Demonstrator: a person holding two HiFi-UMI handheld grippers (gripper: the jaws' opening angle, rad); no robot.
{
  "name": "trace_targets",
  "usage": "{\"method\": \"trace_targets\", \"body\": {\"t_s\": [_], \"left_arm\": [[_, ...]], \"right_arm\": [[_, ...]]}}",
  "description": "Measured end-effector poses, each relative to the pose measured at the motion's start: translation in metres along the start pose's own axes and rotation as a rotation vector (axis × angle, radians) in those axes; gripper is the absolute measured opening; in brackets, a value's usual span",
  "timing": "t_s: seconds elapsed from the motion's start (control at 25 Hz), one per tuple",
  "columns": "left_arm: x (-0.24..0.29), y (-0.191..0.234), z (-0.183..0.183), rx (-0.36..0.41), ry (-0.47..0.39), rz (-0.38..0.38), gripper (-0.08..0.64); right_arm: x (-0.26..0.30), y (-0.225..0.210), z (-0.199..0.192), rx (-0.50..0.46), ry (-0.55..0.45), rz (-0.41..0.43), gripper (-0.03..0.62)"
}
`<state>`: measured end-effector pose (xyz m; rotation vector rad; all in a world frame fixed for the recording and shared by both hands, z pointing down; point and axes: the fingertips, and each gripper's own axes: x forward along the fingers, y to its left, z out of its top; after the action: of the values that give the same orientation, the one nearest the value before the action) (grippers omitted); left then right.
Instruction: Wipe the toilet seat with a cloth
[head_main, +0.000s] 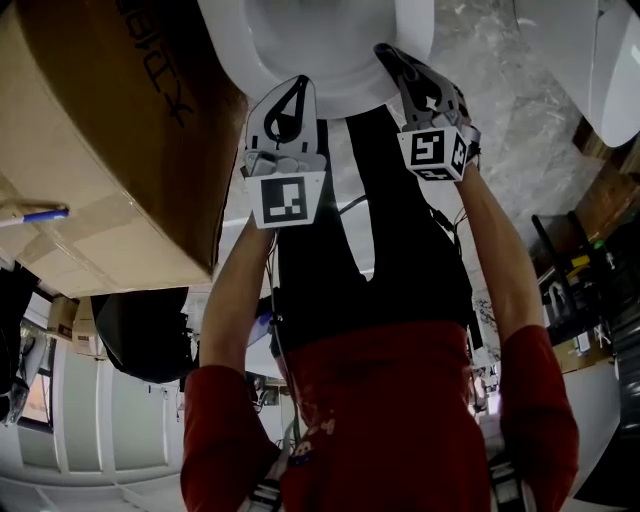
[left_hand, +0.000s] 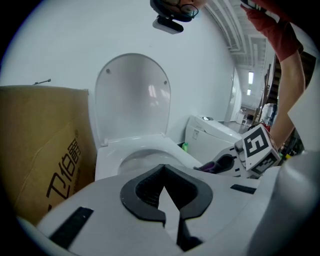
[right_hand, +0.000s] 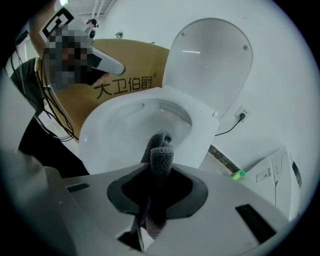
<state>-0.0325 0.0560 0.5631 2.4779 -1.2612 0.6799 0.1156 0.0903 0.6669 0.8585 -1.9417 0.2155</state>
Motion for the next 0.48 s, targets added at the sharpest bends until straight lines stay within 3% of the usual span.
{"method": "trace_targets", "body": {"t_s": [0.48], "left_arm": [[0.015,0.008,0.011,-0.004,0.007,0.014,0.014]], "right_arm": [[0.046,-0.108,0.037,0.000,-0.033,-0.113,0.057]]}}
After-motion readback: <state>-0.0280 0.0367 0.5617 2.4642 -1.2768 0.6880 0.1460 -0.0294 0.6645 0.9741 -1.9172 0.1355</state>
